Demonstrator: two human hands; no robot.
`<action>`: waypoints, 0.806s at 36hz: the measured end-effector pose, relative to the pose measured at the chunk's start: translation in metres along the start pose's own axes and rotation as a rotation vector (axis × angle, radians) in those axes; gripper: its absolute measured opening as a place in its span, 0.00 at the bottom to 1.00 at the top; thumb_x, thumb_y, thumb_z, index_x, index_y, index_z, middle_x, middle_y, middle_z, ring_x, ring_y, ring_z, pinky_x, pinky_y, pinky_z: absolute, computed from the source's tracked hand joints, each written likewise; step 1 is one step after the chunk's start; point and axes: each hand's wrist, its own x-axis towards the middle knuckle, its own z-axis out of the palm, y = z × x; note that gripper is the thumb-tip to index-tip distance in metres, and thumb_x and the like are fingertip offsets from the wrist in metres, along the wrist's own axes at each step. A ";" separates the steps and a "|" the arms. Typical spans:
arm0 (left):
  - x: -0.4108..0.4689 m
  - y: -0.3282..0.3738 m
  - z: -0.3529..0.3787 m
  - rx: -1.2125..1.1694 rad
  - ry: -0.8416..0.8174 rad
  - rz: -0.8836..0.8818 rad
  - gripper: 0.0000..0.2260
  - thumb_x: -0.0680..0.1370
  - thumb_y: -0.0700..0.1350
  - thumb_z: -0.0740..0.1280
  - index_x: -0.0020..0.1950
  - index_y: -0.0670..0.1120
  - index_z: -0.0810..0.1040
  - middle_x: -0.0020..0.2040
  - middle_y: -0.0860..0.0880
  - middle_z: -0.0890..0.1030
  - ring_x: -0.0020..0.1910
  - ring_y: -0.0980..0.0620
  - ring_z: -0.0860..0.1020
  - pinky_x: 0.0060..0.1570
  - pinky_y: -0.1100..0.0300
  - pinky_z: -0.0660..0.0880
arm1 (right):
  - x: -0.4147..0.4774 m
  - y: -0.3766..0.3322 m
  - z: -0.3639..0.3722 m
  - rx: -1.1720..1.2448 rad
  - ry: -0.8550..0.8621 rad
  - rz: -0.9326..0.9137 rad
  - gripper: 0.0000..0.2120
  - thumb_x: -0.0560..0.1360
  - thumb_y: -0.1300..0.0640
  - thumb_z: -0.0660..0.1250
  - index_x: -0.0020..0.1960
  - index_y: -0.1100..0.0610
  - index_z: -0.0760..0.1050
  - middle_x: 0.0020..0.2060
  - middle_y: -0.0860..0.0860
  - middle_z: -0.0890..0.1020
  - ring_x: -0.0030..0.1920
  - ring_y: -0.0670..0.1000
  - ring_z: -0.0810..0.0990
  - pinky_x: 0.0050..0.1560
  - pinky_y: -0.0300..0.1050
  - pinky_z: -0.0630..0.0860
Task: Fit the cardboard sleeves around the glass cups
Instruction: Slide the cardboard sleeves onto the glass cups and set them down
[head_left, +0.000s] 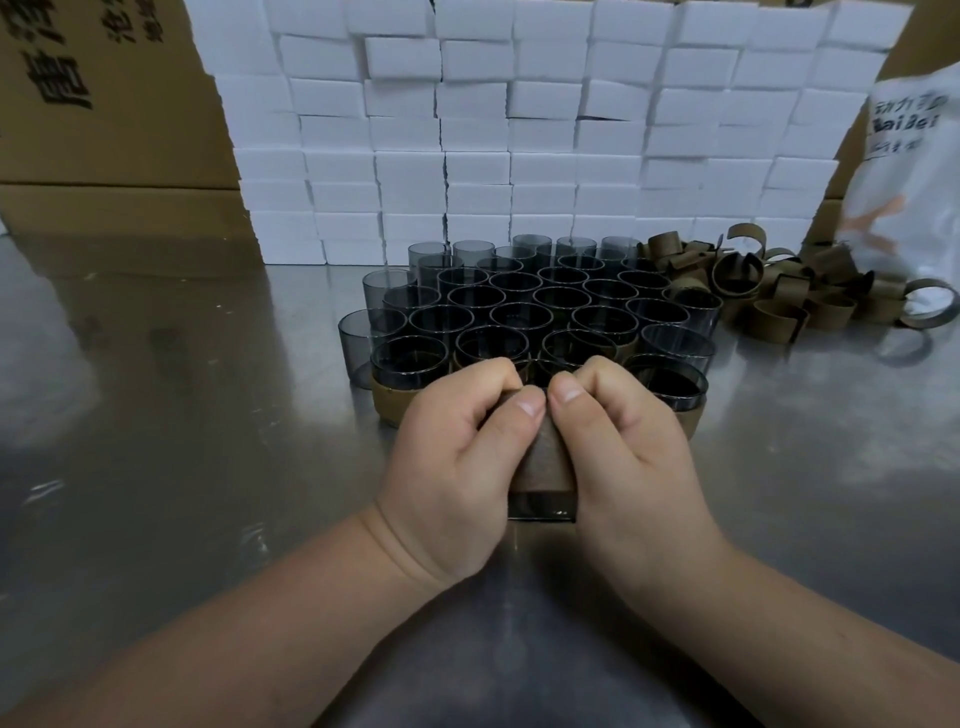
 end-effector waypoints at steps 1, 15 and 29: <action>0.000 0.000 0.000 0.004 0.000 0.003 0.12 0.71 0.51 0.57 0.28 0.50 0.63 0.25 0.55 0.65 0.27 0.59 0.64 0.29 0.65 0.61 | 0.000 0.000 0.000 0.004 0.000 0.001 0.14 0.72 0.52 0.59 0.30 0.55 0.65 0.24 0.43 0.69 0.28 0.40 0.67 0.30 0.32 0.64; 0.000 -0.002 0.001 0.010 -0.016 -0.007 0.14 0.71 0.51 0.57 0.27 0.47 0.62 0.25 0.54 0.63 0.26 0.59 0.63 0.28 0.65 0.61 | -0.001 0.003 0.001 0.022 0.038 0.012 0.16 0.72 0.52 0.61 0.27 0.53 0.63 0.23 0.43 0.67 0.27 0.40 0.65 0.29 0.31 0.63; -0.003 -0.007 0.003 0.126 -0.064 0.052 0.13 0.74 0.51 0.55 0.30 0.49 0.63 0.27 0.56 0.64 0.28 0.59 0.64 0.30 0.66 0.61 | 0.006 -0.002 -0.005 -0.115 -0.001 -0.019 0.24 0.72 0.40 0.49 0.34 0.57 0.73 0.24 0.46 0.73 0.27 0.43 0.72 0.28 0.38 0.68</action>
